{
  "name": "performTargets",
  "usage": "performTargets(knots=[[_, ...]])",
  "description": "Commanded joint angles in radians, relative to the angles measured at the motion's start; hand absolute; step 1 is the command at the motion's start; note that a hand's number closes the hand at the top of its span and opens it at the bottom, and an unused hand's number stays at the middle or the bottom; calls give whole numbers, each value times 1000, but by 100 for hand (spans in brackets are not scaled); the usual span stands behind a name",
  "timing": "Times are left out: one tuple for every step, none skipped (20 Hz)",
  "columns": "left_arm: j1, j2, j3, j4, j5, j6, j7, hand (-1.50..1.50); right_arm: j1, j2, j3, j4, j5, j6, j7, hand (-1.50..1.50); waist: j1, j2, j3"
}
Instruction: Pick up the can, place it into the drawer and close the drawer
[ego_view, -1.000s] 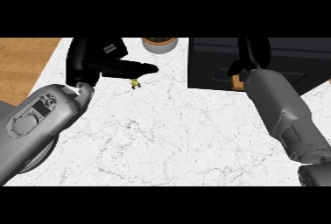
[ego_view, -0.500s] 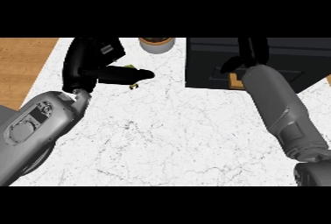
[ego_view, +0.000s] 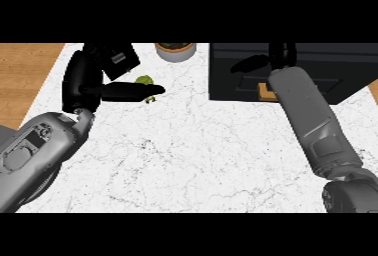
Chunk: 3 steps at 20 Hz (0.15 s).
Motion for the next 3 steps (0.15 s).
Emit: performTargets(knots=[[3,-19,-1,-17,-17,16,22,-150,-68,23,-83,-20,-111,36,-5,-150,3,-12,-5],[51,-10,21,-1,-15,-6,-34,-150,-71,34,-87,-17,-118,30,11,-150,0,-13,-6],[42,-30,1,-17,-30,11,-14,-150,-71,23,-89,-15,-122,40,-26,-150,5,-10,-6]])
